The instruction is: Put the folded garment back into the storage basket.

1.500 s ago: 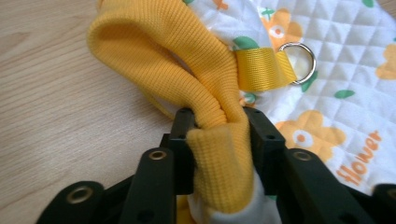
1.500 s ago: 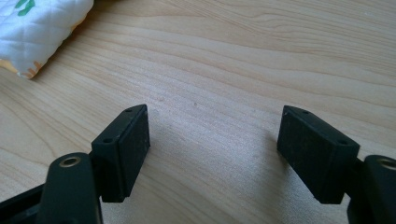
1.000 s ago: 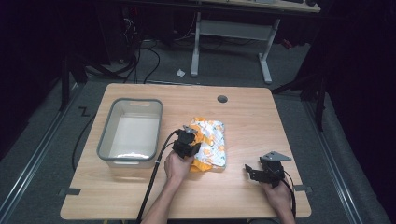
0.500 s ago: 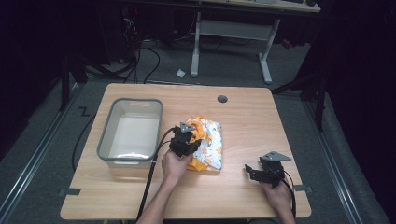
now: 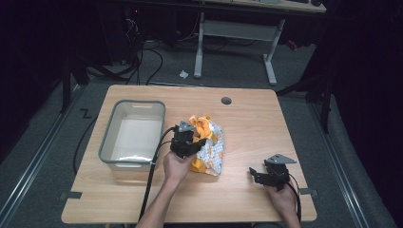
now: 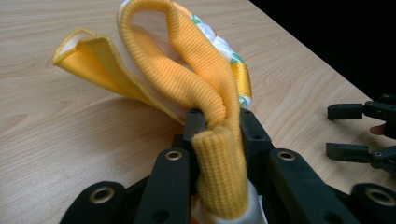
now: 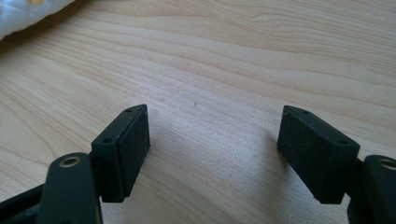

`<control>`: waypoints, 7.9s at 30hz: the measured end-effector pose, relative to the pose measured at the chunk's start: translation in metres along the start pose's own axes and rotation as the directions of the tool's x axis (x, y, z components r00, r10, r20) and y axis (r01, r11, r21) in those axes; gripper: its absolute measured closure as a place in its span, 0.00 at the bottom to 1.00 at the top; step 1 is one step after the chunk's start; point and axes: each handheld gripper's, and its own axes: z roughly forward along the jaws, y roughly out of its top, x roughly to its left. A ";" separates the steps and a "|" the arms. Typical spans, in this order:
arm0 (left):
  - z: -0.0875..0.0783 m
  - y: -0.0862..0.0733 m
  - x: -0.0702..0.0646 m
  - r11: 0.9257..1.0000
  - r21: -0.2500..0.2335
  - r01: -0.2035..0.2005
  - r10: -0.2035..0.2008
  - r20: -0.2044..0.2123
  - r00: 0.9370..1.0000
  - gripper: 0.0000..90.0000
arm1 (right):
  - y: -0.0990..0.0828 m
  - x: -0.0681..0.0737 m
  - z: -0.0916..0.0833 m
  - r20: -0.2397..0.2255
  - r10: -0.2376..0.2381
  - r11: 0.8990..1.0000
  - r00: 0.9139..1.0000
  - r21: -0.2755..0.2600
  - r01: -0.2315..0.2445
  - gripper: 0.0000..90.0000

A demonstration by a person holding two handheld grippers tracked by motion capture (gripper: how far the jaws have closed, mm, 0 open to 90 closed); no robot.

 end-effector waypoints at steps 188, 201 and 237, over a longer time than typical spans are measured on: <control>-0.117 -0.009 0.167 0.979 0.127 0.157 -0.084 -0.447 0.890 0.45 | 0.000 0.000 0.000 0.008 0.011 1.000 1.000 0.001 -0.011 0.28; -0.125 0.000 0.128 0.999 0.002 0.050 -0.046 -0.358 0.933 0.41 | 0.000 0.000 0.000 0.008 0.009 1.000 1.000 0.002 -0.009 0.28; -0.113 -0.006 0.079 0.999 -0.038 -0.005 -0.004 -0.230 0.973 0.37 | 0.000 0.000 0.000 0.007 0.009 1.000 1.000 0.002 -0.010 0.28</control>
